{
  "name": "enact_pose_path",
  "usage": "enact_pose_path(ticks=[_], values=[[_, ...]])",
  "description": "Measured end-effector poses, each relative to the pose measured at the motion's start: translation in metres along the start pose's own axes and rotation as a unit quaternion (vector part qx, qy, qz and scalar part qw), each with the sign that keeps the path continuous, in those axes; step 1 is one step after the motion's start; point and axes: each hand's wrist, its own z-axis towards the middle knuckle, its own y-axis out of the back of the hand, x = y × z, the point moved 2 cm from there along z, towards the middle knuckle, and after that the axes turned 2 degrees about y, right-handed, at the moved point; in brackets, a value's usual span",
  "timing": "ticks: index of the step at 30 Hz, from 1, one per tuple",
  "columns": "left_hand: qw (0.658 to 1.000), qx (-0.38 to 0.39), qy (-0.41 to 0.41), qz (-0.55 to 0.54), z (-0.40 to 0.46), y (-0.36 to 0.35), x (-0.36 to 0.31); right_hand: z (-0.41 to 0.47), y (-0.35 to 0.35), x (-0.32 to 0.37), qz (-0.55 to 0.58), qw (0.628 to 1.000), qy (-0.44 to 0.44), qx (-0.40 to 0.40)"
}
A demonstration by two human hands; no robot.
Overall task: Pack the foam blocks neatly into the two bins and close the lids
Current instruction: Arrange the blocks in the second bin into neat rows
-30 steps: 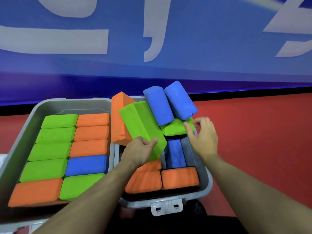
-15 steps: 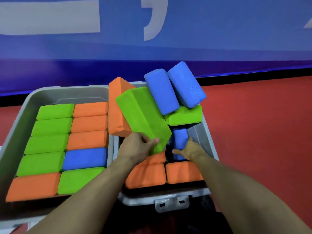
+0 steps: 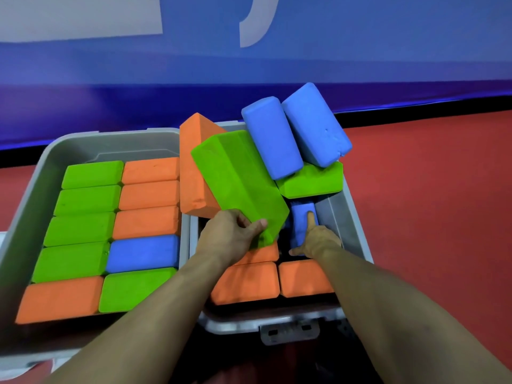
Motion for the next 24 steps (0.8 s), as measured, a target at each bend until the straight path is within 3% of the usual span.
enact_pose_path(ticks=[4,9,24], values=[[1.0,0.001,-0.002,-0.002,0.0,-0.001,-0.001,0.002,-0.002,0.0,0.025,1.0,-0.017,-0.007],[1.0,0.008,-0.003,-0.007,0.0,-0.001,-0.002,-0.002,0.003,-0.002,0.14,0.99,-0.008,-0.034],[1.0,0.027,-0.013,0.006,-0.002,-0.005,-0.002,-0.029,0.065,-0.009,0.189,0.978,-0.005,-0.092]])
